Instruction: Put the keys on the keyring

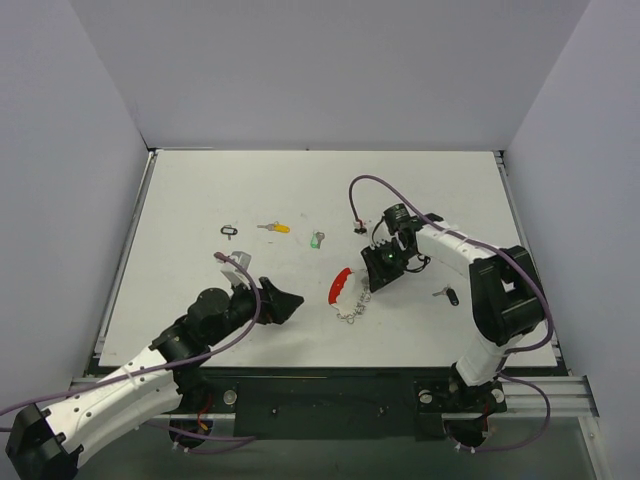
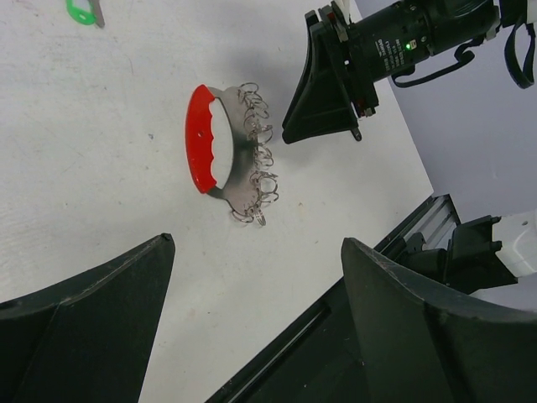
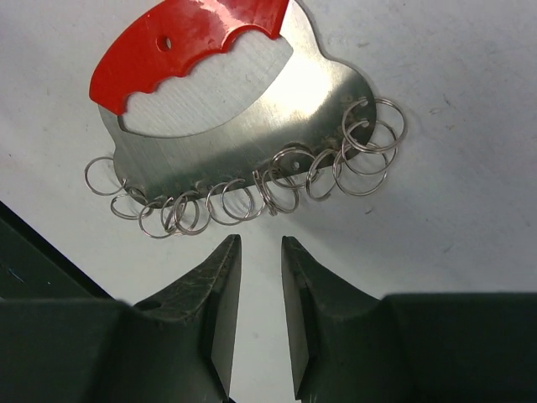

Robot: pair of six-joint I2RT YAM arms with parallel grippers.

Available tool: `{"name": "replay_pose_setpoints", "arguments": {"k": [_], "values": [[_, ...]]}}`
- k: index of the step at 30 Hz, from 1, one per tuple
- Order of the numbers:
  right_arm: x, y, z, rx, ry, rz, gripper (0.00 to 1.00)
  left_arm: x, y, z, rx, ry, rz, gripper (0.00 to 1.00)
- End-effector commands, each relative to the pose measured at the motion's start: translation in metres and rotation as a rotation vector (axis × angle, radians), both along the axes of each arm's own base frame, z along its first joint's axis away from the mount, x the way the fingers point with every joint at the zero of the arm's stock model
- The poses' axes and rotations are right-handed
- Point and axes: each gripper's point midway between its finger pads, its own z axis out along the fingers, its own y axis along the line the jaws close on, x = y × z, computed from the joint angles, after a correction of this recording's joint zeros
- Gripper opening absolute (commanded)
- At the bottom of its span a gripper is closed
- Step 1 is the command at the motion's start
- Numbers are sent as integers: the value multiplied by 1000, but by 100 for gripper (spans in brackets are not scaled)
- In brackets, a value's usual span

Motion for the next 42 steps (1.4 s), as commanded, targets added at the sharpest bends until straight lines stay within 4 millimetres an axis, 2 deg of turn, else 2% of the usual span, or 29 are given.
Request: {"name": "replay_pose_setpoints", "arguments": {"k": [1, 5, 7, 15, 25, 29, 34, 42], "values": [[-2, 10, 9, 30, 36, 26, 22, 1, -3, 10, -56, -17, 2, 91], [-24, 17, 12, 38, 84, 185, 23, 3, -5, 9, -52, -16, 2, 91], [-29, 19, 15, 29, 62, 258, 24, 3, -6, 8, -48, -16, 0, 91], [-32, 22, 13, -60, -26, 371, 26, 3, -7, 4, -33, -14, -8, 91], [-21, 11, 8, -166, -76, 336, 25, -1, 1, -5, -32, -6, 10, 91], [-18, 7, 12, -153, -83, 329, 27, -1, 1, -9, -27, -3, 7, 91], [-8, 1, 18, -92, -58, 220, 28, 0, -1, -12, -9, -5, -1, 91], [-3, 17, 15, 28, 25, 95, 26, 2, -5, -15, -10, 4, -9, 91]]}}
